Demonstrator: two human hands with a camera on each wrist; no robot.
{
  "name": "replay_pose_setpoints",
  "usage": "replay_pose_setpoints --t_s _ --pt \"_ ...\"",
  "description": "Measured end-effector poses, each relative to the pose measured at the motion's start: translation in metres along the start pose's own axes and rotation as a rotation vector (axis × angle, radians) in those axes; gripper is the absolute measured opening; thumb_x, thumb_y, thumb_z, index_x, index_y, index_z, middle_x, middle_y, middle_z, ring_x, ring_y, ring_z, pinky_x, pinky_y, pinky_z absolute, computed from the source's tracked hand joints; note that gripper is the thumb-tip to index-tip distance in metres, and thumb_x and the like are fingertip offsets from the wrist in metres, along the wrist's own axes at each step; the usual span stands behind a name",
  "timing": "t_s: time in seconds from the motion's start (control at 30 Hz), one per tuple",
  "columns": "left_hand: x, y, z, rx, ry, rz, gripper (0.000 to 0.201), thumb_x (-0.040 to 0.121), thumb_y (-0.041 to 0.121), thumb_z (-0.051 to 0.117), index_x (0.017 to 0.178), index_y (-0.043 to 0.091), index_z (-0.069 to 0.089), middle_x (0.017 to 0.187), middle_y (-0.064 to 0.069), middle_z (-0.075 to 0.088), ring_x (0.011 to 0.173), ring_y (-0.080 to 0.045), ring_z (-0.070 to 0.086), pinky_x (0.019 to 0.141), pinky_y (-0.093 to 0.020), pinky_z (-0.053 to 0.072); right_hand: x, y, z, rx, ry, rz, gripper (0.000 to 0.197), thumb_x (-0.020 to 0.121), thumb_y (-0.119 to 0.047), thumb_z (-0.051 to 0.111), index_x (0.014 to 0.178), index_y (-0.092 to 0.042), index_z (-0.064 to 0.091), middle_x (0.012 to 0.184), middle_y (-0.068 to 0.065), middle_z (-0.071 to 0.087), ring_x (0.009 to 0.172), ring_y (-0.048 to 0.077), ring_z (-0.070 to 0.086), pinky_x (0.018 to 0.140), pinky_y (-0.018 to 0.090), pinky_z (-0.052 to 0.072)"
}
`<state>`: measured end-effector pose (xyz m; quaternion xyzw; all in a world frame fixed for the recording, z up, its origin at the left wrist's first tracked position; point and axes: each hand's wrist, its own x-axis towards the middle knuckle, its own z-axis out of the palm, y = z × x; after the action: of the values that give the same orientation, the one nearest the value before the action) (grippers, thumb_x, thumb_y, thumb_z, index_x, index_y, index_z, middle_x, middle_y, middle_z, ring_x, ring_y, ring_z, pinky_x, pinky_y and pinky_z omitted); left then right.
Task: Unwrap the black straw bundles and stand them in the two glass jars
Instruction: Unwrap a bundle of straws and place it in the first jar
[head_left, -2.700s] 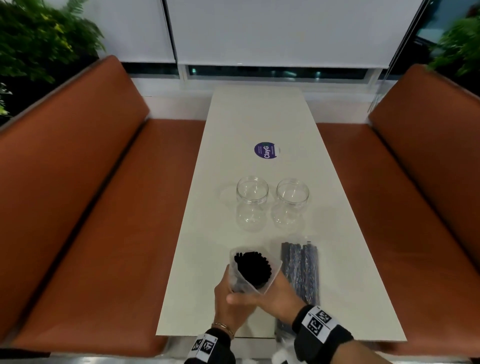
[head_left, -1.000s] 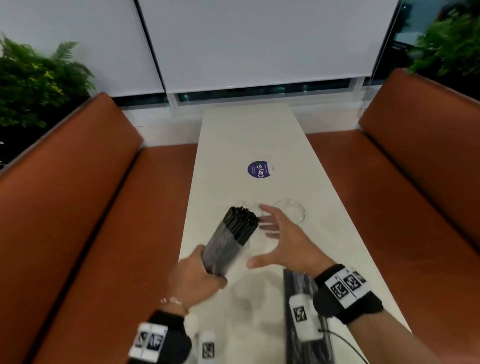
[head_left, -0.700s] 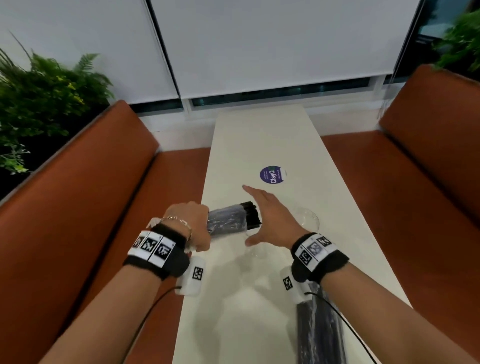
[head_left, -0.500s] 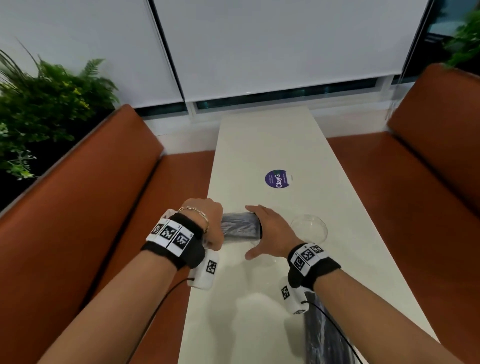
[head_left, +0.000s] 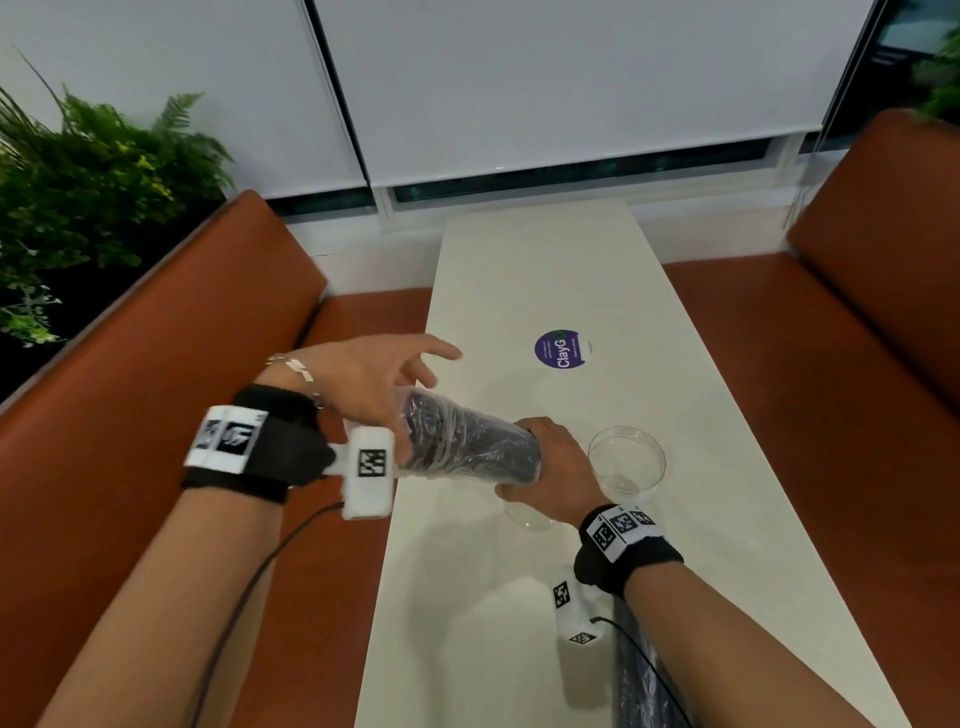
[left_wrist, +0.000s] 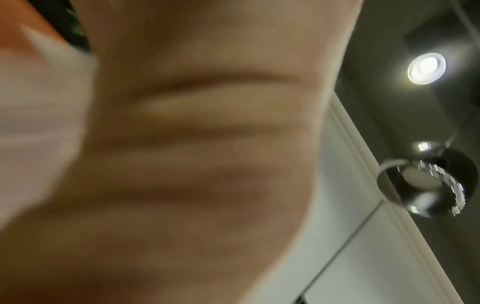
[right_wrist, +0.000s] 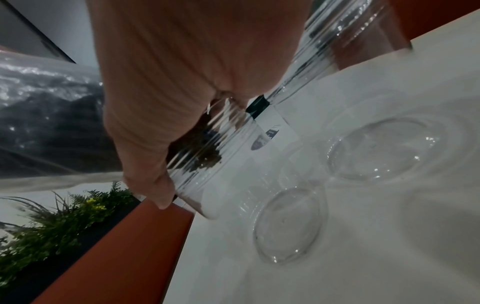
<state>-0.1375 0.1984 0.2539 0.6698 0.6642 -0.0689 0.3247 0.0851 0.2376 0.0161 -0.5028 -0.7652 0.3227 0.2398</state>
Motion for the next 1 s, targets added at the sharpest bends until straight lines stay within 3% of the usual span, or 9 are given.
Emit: replay_pose_setpoints --t_s 0.13,0.3,0.37,0.43,0.5,0.67,0.8,0.93,1.0 --pt "-0.023 -0.042 0.008 -0.230 0.170 -0.091 0.092 0.068 0.025 0.095 0.146 0.034 0.048 0.129 0.007 0.066 0.092 -0.017 0.074 0.072 -0.034 0.063 -0.002 -0.002 0.001 0.031 0.013 0.021 0.072 0.064 -0.037 0.094 0.124 -0.019 0.058 0.120 -0.004 0.062 0.109 0.015 0.054 0.090 0.023 0.042" --pt "-0.017 -0.041 0.063 -0.659 0.541 -0.042 0.020 0.086 0.029 0.081 0.104 0.021 0.077 0.097 -0.004 0.082 0.097 -0.034 0.076 0.085 -0.047 0.065 -0.005 -0.005 0.002 0.061 0.014 0.070 0.078 0.063 -0.035 0.097 0.127 -0.016 0.057 0.119 -0.004 0.060 0.111 0.015 0.053 0.091 0.026 0.042" --pt "-0.005 -0.023 0.076 -0.651 0.719 0.040 0.019 0.092 0.035 0.073 0.093 0.016 0.074 0.092 -0.009 0.076 0.090 -0.032 0.073 0.079 -0.049 0.065 -0.008 -0.006 0.003 0.095 0.012 0.113 0.086 0.061 -0.034 0.099 0.132 -0.014 0.054 0.117 -0.007 0.056 0.113 0.016 0.054 0.091 0.026 0.042" --pt "0.006 -0.001 0.082 -0.540 0.833 0.103 0.023 0.099 0.035 0.066 0.080 0.022 0.066 0.080 0.000 0.068 0.075 -0.020 0.065 0.064 -0.035 0.056 -0.012 -0.009 0.005 0.138 0.022 0.157 0.103 0.056 -0.039 0.100 0.141 -0.013 0.048 0.130 -0.005 0.058 0.119 0.016 0.055 0.101 0.033 0.049" --pt "0.017 0.016 0.081 -0.348 0.881 0.143 0.019 0.103 0.035 0.059 0.088 0.026 0.065 0.084 0.006 0.065 0.078 -0.013 0.063 0.067 -0.027 0.053 -0.015 -0.010 0.006 0.182 0.039 0.172 0.114 0.051 -0.043 0.101 0.146 -0.017 0.046 0.138 -0.005 0.061 0.125 0.018 0.060 0.104 0.036 0.053" --pt "0.038 0.039 0.066 -0.068 0.920 0.203 0.022 0.097 0.017 0.068 0.119 0.019 0.070 0.100 0.000 0.064 0.088 -0.019 0.064 0.083 -0.039 0.063 -0.024 -0.010 0.004 0.315 0.108 0.147 0.125 0.048 -0.032 0.106 0.153 -0.023 0.038 0.139 -0.010 0.060 0.118 0.007 0.058 0.084 0.001 0.040" --pt "0.040 0.053 0.050 -0.051 0.956 0.240 0.032 0.091 0.039 0.077 0.120 0.025 0.073 0.098 0.003 0.067 0.084 -0.015 0.063 0.081 -0.035 0.062 -0.034 -0.014 0.004 0.385 0.159 0.139 0.130 0.051 -0.026 0.105 0.158 -0.026 0.032 0.151 -0.006 0.054 0.132 0.014 0.056 0.108 0.029 0.049" --pt "0.033 0.064 0.038 -0.073 1.007 0.279 0.043 0.086 0.058 0.074 0.114 0.026 0.076 0.092 0.007 0.063 0.071 -0.005 0.053 0.073 -0.027 0.056 -0.040 -0.014 0.002 0.431 0.196 0.124 0.115 0.056 -0.015 0.102 0.152 -0.023 0.040 0.134 -0.011 0.061 0.119 0.009 0.061 0.091 0.008 0.046" --pt "0.028 0.068 0.034 -0.074 1.054 0.287 0.043 0.086 0.059 0.073 0.112 0.026 0.076 0.091 0.008 0.062 0.073 -0.008 0.053 0.072 -0.028 0.056 -0.041 -0.015 0.004 0.436 0.197 0.142 0.113 0.057 -0.015 0.101 0.152 -0.024 0.040 0.132 -0.010 0.063 0.116 0.011 0.064 0.095 0.019 0.053"
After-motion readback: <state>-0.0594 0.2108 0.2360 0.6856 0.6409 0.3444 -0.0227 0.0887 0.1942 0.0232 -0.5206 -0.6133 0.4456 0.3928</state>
